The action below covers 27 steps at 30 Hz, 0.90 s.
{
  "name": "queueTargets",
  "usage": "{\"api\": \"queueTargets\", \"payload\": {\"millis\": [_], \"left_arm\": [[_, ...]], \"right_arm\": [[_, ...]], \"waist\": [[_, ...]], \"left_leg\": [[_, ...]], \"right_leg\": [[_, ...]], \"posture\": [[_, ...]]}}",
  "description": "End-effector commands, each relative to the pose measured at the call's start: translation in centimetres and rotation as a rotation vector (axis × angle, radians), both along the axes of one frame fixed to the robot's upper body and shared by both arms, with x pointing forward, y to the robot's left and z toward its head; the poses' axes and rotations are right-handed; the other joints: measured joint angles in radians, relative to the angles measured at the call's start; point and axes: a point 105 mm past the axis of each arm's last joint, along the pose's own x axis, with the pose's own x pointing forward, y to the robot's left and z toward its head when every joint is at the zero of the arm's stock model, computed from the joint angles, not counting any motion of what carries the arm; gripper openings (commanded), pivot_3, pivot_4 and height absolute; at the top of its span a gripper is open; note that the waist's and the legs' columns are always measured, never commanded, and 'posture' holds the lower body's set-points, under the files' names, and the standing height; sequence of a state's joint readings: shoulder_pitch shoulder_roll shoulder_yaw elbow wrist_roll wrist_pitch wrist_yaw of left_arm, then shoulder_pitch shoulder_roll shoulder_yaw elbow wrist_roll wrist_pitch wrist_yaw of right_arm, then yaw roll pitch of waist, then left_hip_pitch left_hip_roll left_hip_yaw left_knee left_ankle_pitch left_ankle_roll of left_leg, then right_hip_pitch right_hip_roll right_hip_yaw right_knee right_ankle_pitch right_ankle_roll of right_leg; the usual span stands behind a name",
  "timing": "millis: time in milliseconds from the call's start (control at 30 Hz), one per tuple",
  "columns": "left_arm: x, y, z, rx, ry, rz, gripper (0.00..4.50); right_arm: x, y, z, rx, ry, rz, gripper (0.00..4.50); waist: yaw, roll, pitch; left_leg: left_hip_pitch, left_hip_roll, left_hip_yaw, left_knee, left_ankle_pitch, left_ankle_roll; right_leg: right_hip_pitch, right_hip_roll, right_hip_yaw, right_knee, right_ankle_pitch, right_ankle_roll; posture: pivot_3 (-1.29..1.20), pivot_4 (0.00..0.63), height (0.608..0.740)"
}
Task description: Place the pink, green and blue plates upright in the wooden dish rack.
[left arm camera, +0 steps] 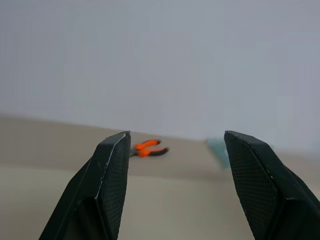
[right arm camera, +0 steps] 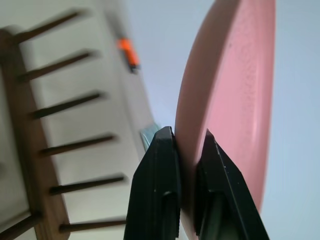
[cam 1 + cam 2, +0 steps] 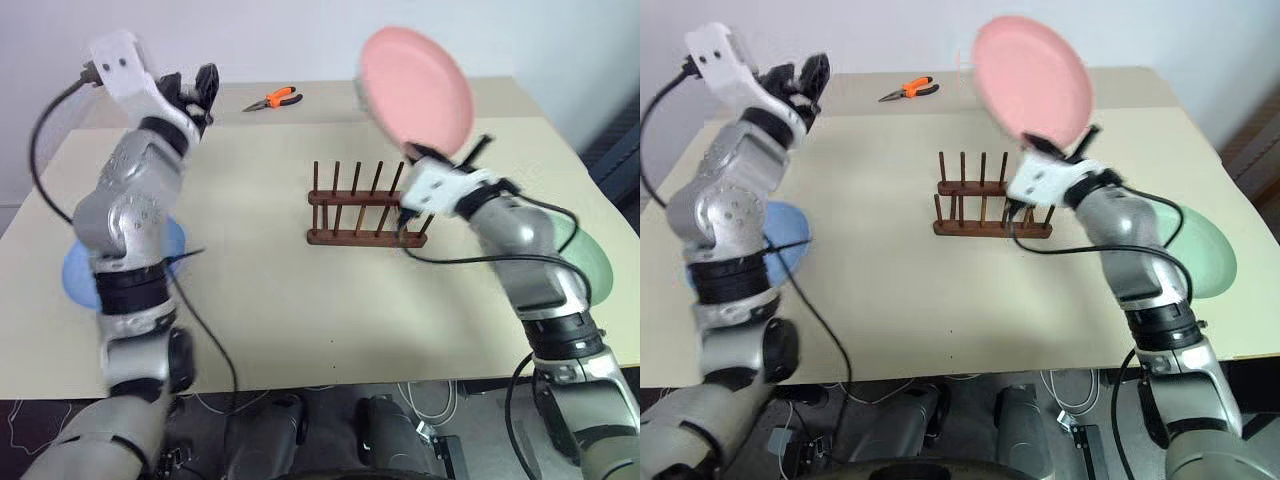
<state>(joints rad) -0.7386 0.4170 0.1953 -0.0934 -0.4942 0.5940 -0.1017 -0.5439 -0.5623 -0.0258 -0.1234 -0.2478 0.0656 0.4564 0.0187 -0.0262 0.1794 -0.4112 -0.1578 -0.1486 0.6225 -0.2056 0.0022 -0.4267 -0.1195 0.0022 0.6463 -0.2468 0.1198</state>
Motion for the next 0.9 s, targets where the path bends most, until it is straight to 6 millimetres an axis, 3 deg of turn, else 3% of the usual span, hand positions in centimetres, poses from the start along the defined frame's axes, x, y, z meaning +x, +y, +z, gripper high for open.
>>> {"api": "queueTargets", "payload": {"millis": [33, 100, 267, 433, 833, 900], "left_arm": [[-2.1, -4.7, -2.1, 0.198, -0.059, -0.254, 3.03], [-3.6, -6.5, -4.3, 0.248, -0.034, -0.398, 3.03], [-7.4, -9.7, -7.7, 0.265, 0.044, -0.714, 3.03], [-9.2, -10.8, -8.8, 0.306, 0.072, -0.834, 3.03], [-10.0, -11.3, -9.8, 0.338, 0.101, -0.870, 3.03], [-10.2, -11.5, -9.9, 0.346, 0.101, -0.875, 3.08]], "right_arm": [[-2.8, -1.1, 3.8, 0.431, 0.057, 0.170, 0.00], [-4.1, -0.8, 3.6, 0.640, 0.163, 0.288, 0.00], [-5.8, -0.2, 2.8, 0.924, 0.331, 0.428, 0.00], [-6.2, 0.5, 2.0, 0.962, 0.417, 0.440, 0.00], [-4.6, -0.3, -1.2, 0.991, 0.540, 0.335, 0.00], [-4.3, -0.6, -1.4, 0.999, 0.545, 0.319, 0.80]], "waist": [[-0.002, 0.000, 0.000], [-0.005, 0.000, 0.000], [-0.014, 0.006, 0.003], [-0.014, 0.008, 0.004], [-0.008, 0.008, 0.004], [-0.007, 0.008, 0.004]], "left_leg": [[0.000, 0.000, 0.000, 0.000, 0.000, 0.000], [0.000, 0.000, -0.001, 0.002, -0.002, 0.003], [0.000, 0.003, 0.000, 0.000, -0.004, 0.007], [0.000, 0.005, 0.004, -0.001, -0.004, 0.008], [0.000, 0.005, 0.006, -0.001, -0.005, 0.008], [0.000, 0.005, 0.006, -0.001, -0.005, 0.008]], "right_leg": [[0.000, 0.000, 0.000, -0.001, 0.000, 0.000], [0.001, 0.000, 0.000, -0.001, 0.001, 0.000], [-0.001, 0.000, 0.003, -0.001, 0.001, -0.001], [-0.002, 0.001, 0.004, -0.001, -0.001, -0.003], [-0.002, 0.000, 0.006, -0.002, 0.000, -0.003], [-0.002, 0.000, 0.006, -0.002, 0.000, -0.003]], "posture": [[0.00, 0.150, 0.720], [0.00, 0.150, 0.720], [0.00, 0.150, 0.720], [0.00, 0.150, 0.720], [0.00, 0.150, 0.720], [0.00, 0.150, 0.720]]}}
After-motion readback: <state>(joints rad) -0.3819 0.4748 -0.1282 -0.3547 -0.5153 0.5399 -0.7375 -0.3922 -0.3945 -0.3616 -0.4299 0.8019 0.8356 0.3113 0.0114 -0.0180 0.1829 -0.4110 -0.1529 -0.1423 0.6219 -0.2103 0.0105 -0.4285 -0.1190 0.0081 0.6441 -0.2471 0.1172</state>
